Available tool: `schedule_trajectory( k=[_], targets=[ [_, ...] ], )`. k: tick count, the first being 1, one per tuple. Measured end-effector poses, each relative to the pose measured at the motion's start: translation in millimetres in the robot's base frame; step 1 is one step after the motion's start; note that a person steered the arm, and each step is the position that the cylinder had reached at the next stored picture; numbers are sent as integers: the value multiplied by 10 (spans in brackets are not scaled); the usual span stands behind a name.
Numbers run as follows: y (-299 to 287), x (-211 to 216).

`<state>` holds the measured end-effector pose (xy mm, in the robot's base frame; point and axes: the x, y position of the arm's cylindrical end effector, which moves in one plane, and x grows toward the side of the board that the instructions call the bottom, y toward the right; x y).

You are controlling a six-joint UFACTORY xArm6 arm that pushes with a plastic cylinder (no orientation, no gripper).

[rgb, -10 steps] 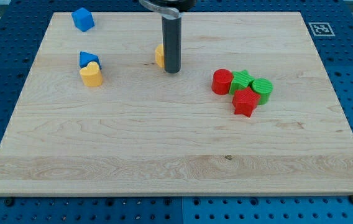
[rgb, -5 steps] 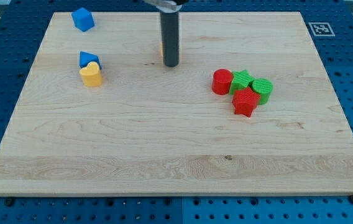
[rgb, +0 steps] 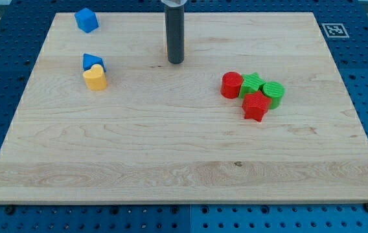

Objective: Slide the yellow hexagon to the top center

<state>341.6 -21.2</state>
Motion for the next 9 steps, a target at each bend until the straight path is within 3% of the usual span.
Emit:
schedule_trajectory(
  k=[2,6,9],
  targets=[
    [-198,-90],
    [405,-595],
    [416,-728]
  ],
)
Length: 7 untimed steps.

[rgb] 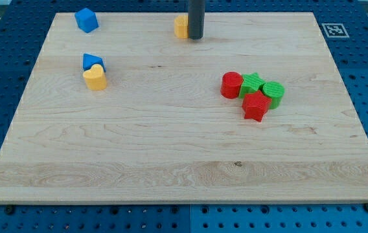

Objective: Slide the yellow hexagon to the top center

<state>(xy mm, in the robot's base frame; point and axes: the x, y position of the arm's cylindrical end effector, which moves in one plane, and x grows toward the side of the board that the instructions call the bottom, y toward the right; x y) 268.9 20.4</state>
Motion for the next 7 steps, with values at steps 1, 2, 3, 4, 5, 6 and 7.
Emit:
schedule_trajectory(
  k=[1,2,3,4,5,6,7],
  targets=[
    [25,100],
    [-164,125],
    [-427,124],
    [-427,124],
    [-416,124],
    [-416,91],
    [-427,-2]
  ],
)
